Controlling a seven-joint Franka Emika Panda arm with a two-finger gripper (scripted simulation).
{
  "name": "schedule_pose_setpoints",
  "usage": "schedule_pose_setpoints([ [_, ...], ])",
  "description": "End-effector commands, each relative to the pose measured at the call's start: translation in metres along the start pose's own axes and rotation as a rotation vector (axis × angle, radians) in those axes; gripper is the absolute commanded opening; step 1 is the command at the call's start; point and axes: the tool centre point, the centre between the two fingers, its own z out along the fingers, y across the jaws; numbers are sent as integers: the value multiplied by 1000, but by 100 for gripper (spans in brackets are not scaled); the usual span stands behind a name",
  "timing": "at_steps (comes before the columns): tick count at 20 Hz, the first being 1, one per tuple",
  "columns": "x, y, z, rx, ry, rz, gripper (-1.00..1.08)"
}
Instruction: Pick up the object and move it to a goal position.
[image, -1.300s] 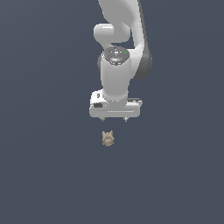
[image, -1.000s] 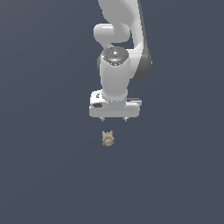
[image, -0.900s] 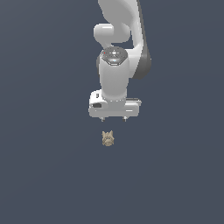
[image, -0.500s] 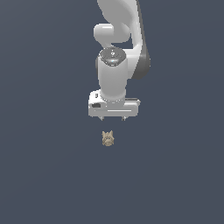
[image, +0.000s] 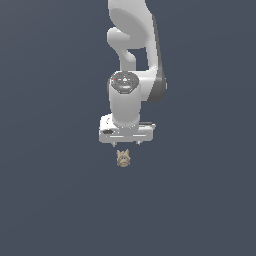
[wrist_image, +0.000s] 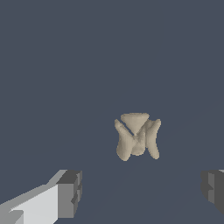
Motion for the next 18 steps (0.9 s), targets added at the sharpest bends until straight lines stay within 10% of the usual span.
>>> schedule_pose_setpoints([
  [1, 4, 5, 17, -2, 0, -19, 100],
  [18, 12, 17, 62, -5, 0, -61, 100],
])
